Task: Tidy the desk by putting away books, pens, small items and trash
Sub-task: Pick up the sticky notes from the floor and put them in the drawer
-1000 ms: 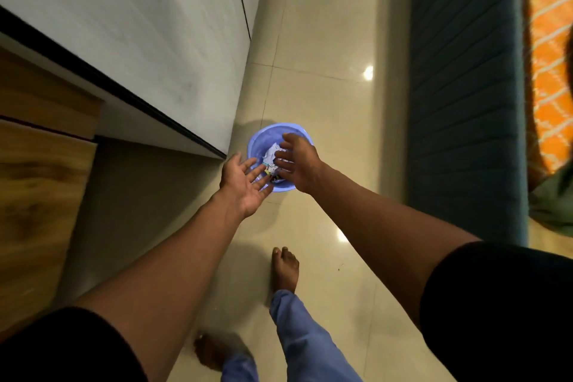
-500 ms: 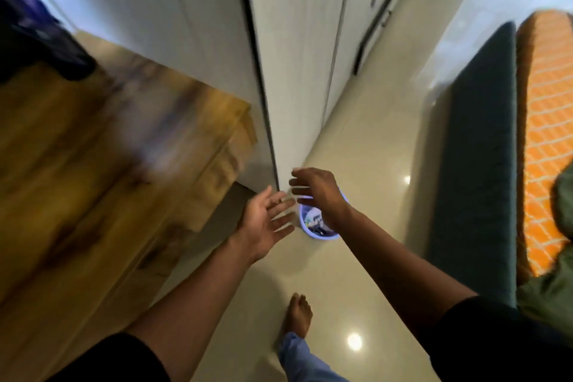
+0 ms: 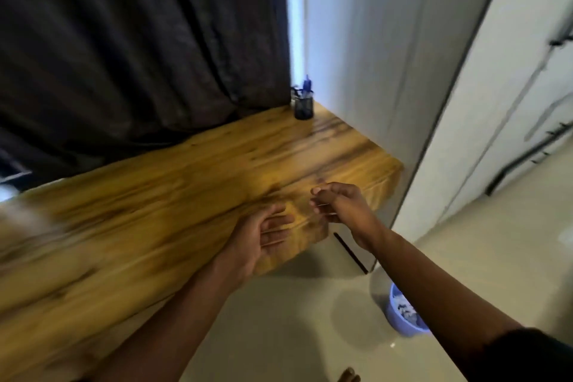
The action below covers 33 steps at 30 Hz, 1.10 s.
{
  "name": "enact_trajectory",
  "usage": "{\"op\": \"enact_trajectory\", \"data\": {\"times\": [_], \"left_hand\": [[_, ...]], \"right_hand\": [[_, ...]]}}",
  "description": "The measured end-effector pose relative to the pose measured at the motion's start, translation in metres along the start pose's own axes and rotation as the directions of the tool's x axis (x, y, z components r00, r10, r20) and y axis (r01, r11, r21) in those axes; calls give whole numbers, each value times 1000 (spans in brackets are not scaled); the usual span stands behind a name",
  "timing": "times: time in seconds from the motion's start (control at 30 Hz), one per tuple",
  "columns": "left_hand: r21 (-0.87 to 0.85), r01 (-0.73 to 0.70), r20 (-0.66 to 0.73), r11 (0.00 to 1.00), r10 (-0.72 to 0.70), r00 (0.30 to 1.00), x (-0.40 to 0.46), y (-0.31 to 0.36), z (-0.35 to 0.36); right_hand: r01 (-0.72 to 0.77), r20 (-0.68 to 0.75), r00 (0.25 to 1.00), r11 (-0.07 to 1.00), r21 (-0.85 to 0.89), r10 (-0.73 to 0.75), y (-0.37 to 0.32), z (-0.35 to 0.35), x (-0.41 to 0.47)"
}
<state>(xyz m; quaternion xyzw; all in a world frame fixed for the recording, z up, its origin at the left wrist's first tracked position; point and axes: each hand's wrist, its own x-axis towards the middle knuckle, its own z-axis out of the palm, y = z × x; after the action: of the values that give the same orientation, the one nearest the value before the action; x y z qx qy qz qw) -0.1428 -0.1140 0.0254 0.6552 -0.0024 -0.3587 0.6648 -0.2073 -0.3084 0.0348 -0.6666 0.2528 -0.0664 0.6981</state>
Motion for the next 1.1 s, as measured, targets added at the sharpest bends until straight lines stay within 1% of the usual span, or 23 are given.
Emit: {"op": "enact_trajectory", "data": {"times": [0.1,0.27,0.37,0.47,0.57,0.67,0.73,0.8,0.9,1.0,1.1], "left_hand": [[-20,-45,-135,999,42,990,-37,-6,-54],[-92,-43,-336,995,10,942,-92,-33,-130],[-141,-35,-430,989,-30,902,-124,-53,-162],[-210,-45,-534,977,-76,842,-158,-71,-189],[-261,-91,-630,961,-98,770,-189,-91,-214],[-342,-147,-733,928,-165,660,-215,-108,-230],[-409,-188,-774,893,-230,589,-229,-121,-239],[-457,-231,-795,859,-278,539,-242,-136,-240],[-522,-308,-818,796,-364,445,-255,-169,-235],[-583,-373,-808,722,-469,356,-258,-205,-224],[-647,-426,-760,632,-582,290,-259,-242,-212]], "right_hand": [[35,119,992,998,-52,-28,-14,58,-12],[85,336,942,983,-165,-25,-15,150,-29],[96,479,877,967,-237,31,-8,204,-41],[151,607,792,946,-289,59,6,256,-53],[231,722,687,918,-321,79,18,306,-64],[301,817,565,895,-330,111,27,352,-75],[369,860,492,863,-345,134,36,381,-85],[415,898,413,845,-336,154,47,403,-97],[461,930,266,813,-355,256,73,431,-115],[531,930,124,768,-358,347,106,448,-129],[618,903,29,703,-353,428,145,461,-141]]}}
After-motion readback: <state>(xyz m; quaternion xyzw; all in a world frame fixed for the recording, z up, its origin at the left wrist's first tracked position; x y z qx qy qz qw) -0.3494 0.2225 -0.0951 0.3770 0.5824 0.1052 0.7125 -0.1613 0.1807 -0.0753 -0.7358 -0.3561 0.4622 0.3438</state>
